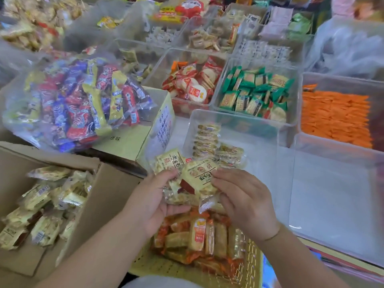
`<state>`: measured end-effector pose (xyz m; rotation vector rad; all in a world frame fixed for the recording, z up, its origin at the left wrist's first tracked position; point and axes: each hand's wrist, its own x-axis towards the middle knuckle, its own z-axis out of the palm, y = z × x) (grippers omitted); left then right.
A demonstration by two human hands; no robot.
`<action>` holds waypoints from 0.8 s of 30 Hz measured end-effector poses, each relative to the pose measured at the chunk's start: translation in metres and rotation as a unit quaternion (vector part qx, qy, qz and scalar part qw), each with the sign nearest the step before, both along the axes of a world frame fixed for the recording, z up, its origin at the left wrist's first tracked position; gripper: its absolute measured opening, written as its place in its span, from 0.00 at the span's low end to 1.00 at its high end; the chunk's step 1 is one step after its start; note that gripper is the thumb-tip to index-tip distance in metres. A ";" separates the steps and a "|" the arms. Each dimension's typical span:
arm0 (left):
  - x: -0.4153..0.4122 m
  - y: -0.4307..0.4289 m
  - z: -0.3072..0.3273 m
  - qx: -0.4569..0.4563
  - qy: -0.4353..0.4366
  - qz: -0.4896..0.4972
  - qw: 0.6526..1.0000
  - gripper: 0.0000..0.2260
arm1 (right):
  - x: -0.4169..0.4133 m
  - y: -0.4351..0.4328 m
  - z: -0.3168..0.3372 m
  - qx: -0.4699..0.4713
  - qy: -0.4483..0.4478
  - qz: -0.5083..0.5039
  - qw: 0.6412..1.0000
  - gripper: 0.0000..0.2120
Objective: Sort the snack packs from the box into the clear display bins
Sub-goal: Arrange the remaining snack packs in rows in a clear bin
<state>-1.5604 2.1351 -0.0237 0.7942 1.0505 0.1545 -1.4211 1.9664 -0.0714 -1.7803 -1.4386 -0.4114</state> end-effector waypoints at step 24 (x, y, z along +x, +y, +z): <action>0.053 0.027 -0.059 -0.010 0.024 -0.041 0.999 0.28 | 0.182 0.052 -0.060 -0.341 0.042 -0.185 0.921 0.20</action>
